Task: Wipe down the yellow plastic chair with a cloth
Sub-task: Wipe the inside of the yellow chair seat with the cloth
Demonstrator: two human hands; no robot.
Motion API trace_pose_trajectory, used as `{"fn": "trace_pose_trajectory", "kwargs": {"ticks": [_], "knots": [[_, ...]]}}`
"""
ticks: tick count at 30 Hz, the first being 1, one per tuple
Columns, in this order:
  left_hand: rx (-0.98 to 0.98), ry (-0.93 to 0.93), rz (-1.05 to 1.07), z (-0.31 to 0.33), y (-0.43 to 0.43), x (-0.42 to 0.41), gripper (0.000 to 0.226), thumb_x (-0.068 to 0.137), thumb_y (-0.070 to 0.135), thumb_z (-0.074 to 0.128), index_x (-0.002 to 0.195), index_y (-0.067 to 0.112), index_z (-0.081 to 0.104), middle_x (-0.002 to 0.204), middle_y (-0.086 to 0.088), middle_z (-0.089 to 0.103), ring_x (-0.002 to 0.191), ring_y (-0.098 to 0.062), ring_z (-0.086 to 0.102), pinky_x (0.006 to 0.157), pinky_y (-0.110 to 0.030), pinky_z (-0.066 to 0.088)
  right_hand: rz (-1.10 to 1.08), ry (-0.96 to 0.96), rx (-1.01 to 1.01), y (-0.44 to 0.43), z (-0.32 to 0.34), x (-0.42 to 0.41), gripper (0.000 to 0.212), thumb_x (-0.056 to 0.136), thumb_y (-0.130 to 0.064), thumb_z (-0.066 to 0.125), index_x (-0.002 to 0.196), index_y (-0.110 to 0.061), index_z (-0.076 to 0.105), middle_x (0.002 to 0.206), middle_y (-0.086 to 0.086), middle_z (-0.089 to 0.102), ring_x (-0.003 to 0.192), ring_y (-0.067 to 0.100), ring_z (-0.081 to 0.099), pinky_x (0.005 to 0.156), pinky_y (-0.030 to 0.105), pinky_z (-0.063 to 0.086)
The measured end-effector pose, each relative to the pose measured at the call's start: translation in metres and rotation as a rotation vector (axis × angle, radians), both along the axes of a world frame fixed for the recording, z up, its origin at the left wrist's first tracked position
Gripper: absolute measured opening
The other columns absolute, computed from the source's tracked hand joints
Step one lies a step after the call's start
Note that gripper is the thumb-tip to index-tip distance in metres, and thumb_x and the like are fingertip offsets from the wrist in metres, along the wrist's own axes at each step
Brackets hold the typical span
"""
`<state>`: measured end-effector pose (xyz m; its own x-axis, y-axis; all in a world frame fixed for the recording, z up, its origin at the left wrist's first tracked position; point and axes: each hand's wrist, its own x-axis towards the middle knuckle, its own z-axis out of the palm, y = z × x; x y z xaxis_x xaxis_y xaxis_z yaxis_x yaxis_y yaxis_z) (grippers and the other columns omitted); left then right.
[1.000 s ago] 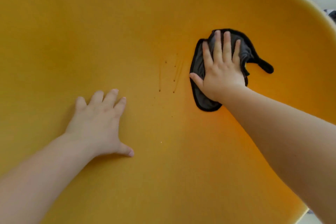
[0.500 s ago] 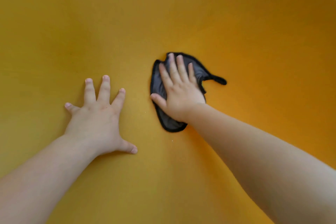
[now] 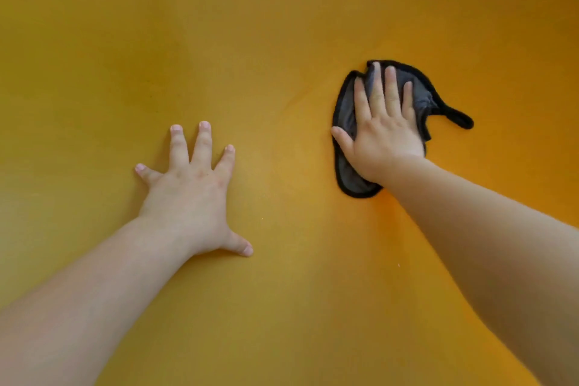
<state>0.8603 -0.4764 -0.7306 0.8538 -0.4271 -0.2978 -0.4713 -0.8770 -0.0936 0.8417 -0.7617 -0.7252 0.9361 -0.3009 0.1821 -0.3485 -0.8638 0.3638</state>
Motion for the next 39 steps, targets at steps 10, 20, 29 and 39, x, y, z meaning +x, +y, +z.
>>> {"fn": "trace_pose_trajectory", "kwargs": {"ticks": [10, 20, 29, 39], "knots": [[-0.028, -0.007, 0.009, -0.002, 0.003, -0.001, 0.161, 0.035, 0.099, 0.063, 0.158, 0.031, -0.016, 0.158, -0.006, -0.038, 0.149, -0.042, -0.024, 0.11, -0.074, 0.028, 0.454, 0.321, 0.283, 0.089, -0.04, -0.056, 0.076, 0.102, -0.068, 0.015, 0.162, -0.029, -0.012, 0.167, -0.002, -0.027, 0.154, 0.021, -0.026, 0.126, 0.048, -0.01], [-0.029, 0.003, 0.021, -0.002, 0.002, -0.002, 0.16, 0.038, 0.097, 0.065, 0.158, 0.031, -0.018, 0.157, -0.006, -0.04, 0.149, -0.041, -0.026, 0.113, -0.072, 0.025, -0.041, -0.023, 0.053, 0.008, -0.01, -0.011, 0.082, 0.099, -0.069, 0.011, 0.162, -0.021, -0.01, 0.167, 0.009, -0.025, 0.155, 0.031, -0.022, 0.125, 0.055, -0.009], [0.154, -0.114, 0.028, 0.013, 0.045, 0.0, 0.158, 0.04, 0.104, 0.052, 0.156, 0.027, -0.025, 0.16, -0.006, -0.038, 0.152, -0.037, -0.02, 0.115, -0.073, 0.012, 0.358, 0.198, 0.336, 0.113, -0.049, -0.029, 0.076, 0.103, -0.065, 0.012, 0.161, -0.025, -0.015, 0.166, 0.002, -0.03, 0.153, 0.024, -0.029, 0.126, 0.05, -0.011], [0.097, -0.005, 0.155, 0.019, 0.068, 0.007, 0.163, 0.041, 0.094, 0.07, 0.156, 0.026, -0.023, 0.154, -0.006, -0.046, 0.149, -0.042, -0.025, 0.108, -0.074, 0.032, -0.124, -0.139, 0.317, 0.079, -0.036, 0.023, 0.084, 0.1, -0.067, 0.009, 0.162, -0.015, -0.013, 0.166, 0.017, -0.025, 0.154, 0.036, -0.023, 0.125, 0.057, -0.01]]}}
